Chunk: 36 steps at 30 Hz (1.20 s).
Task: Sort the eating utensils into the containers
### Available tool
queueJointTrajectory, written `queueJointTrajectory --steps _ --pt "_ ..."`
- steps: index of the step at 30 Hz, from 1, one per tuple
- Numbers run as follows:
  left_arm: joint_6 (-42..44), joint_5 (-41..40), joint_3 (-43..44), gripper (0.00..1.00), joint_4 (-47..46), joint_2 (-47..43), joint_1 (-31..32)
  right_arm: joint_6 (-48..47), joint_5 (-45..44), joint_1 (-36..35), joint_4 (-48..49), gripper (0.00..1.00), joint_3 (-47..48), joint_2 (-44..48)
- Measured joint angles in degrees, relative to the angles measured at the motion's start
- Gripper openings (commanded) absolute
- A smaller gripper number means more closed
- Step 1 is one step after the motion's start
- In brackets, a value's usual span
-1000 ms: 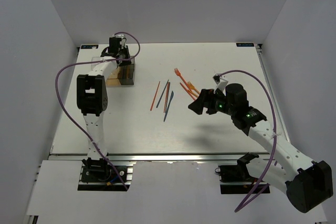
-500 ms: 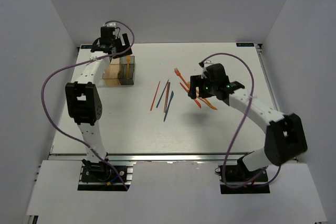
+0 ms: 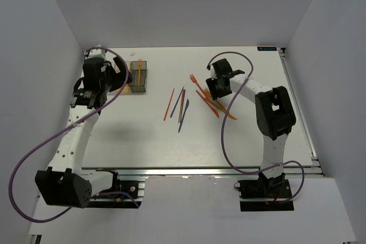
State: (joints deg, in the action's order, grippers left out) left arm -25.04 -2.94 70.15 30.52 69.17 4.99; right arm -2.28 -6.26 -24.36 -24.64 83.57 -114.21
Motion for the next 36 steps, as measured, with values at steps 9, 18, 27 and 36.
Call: queueJointTrajectory --steps 9,18,27,36 --pt "0.61 0.85 -6.93 0.98 -1.81 -2.75 0.0 -3.39 0.92 -0.02 -2.27 0.29 0.59 -3.34" --pt "1.66 8.04 -8.63 0.98 -5.14 -2.91 0.0 -2.36 2.62 3.48 -2.03 0.0 1.22 -3.91" --pt "-9.16 23.5 -18.47 0.98 -26.36 -0.72 6.64 6.54 9.49 5.01 -1.03 0.0 -6.45 10.97" --pt "-17.05 24.68 -19.26 0.94 -46.6 7.39 22.73 20.24 27.1 -4.07 10.32 0.0 -13.31 34.05"
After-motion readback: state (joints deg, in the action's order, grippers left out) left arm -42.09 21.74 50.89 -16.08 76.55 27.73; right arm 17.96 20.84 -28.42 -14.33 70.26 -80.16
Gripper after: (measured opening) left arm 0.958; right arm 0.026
